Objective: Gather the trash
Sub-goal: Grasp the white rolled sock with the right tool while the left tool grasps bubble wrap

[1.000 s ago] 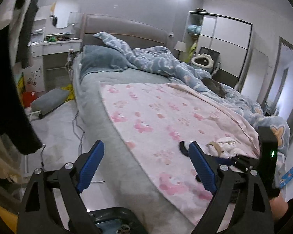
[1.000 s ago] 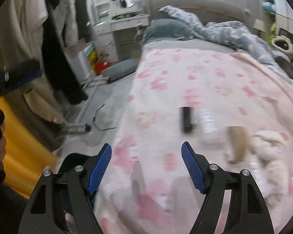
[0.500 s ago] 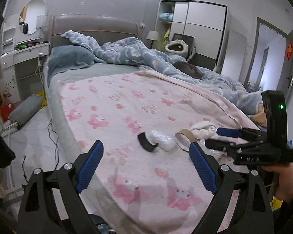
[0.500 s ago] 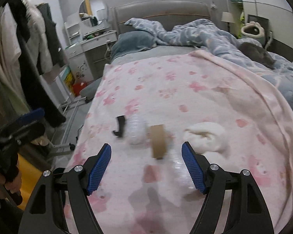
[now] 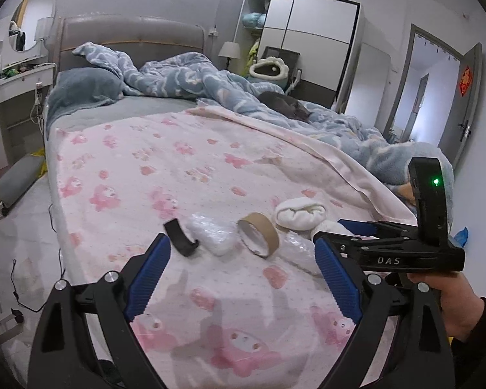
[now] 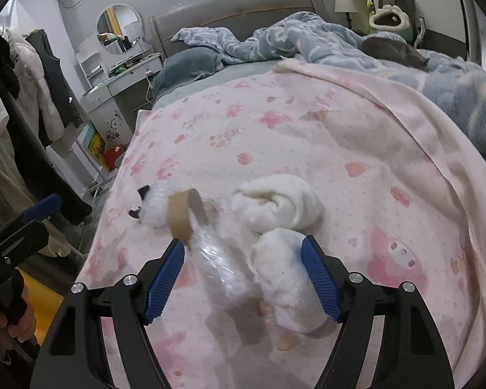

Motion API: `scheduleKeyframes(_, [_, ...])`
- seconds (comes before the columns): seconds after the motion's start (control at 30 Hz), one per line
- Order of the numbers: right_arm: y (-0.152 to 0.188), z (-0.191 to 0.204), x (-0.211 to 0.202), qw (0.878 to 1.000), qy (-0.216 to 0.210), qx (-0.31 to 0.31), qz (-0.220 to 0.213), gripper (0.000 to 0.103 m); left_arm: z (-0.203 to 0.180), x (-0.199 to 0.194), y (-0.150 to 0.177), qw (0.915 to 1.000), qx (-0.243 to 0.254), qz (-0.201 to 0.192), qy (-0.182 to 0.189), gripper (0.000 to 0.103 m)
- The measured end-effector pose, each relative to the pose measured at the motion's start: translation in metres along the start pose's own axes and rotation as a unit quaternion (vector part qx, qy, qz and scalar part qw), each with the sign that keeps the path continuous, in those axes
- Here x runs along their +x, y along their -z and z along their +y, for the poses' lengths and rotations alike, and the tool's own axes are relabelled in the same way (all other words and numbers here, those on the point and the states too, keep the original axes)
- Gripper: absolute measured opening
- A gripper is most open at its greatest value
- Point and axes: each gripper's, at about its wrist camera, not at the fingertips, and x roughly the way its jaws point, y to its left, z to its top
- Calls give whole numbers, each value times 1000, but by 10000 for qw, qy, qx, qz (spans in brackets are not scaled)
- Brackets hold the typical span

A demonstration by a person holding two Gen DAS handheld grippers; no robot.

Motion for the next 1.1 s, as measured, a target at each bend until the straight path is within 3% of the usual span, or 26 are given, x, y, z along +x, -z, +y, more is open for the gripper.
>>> scheduleKeyframes(0.2, [5,-26,4,9996,153,227,87,75,-21,18,3,9997,133,120,169,94])
scheduleKeyframes(0.3, [9,-32,4,9995,226,142,146,65,-32,29,5,9992,245,216,222,94])
scheduleKeyframes(0.37, [10,-36,4,9992,343,99,178,49,-36,34,7,9989,290,261,249,94])
scheduleKeyframes(0.47, [13,-45,3,9992,261,265,122,39,-42,44,10,9983,370,347,278,94])
scheduleKeyframes(0.87, [14,-61,-33,9985,-42,475,-263,37,-60,79,16,9957,486,556,554,90])
scheduleKeyframes(1.1, [19,-69,-40,9983,-179,505,-239,37,-58,100,17,9949,361,670,664,85])
